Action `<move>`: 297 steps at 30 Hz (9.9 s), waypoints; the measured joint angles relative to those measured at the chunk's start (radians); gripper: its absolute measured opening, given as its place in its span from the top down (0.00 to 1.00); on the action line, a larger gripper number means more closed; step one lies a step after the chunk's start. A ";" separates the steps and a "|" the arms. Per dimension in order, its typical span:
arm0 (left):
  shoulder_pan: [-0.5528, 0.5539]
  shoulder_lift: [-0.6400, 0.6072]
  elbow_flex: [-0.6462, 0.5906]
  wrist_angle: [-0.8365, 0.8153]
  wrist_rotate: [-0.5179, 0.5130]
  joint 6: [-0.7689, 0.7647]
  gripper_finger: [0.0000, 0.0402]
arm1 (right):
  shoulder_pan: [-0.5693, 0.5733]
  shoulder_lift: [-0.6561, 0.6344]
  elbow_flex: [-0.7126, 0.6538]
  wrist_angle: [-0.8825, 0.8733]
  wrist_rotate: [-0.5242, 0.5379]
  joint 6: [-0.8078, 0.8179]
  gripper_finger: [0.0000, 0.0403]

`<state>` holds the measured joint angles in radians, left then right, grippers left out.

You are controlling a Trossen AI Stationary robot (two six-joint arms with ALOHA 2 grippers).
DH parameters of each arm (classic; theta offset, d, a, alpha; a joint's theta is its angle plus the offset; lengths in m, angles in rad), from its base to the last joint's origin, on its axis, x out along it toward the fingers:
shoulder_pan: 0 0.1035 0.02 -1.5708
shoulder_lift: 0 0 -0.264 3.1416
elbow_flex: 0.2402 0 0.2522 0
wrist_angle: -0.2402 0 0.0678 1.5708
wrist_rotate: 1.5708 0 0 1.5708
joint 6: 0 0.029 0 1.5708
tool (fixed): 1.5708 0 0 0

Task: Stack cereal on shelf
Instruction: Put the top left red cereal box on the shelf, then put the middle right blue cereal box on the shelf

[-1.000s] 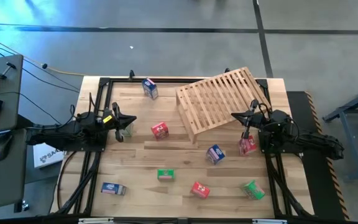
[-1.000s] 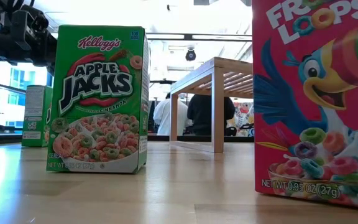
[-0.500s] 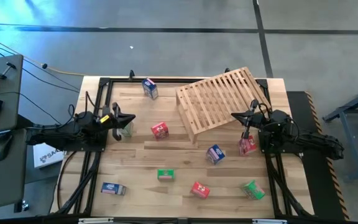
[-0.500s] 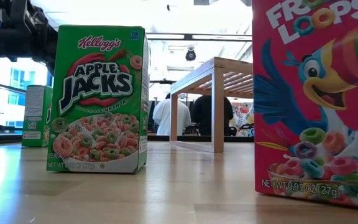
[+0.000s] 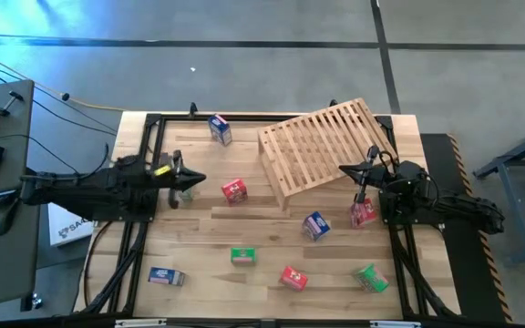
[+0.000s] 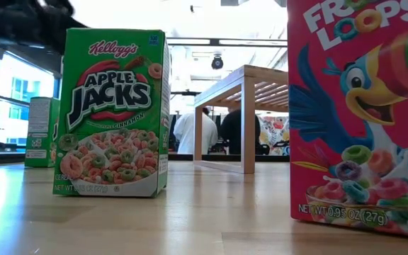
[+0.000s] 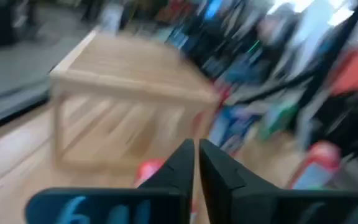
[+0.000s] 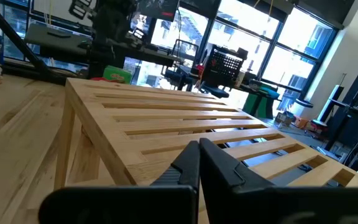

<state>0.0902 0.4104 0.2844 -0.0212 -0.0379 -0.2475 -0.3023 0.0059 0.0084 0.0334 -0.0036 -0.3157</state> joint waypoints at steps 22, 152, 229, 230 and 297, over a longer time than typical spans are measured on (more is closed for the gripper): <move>-0.066 0.851 0.625 -0.463 -0.123 -0.065 0.36 | 0.000 0.000 0.000 0.000 0.000 0.000 1.00; 0.293 1.417 1.783 -0.958 -0.001 0.478 0.47 | 0.000 0.000 0.000 0.000 0.000 0.000 1.00; 0.271 0.740 0.175 0.871 0.474 0.259 1.00 | 0.000 0.001 0.076 0.139 -0.207 0.348 1.00; 0.273 0.740 0.175 0.871 0.474 0.259 1.00 | 0.000 0.001 0.076 0.158 -0.212 0.374 1.00; 0.276 0.741 0.175 0.829 0.473 0.311 1.00 | 0.495 0.688 0.554 -0.288 0.220 0.885 0.31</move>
<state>0.3664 1.1511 0.4599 0.8082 0.4351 0.0632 0.1928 0.6941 0.5620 -0.2546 0.2160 0.5690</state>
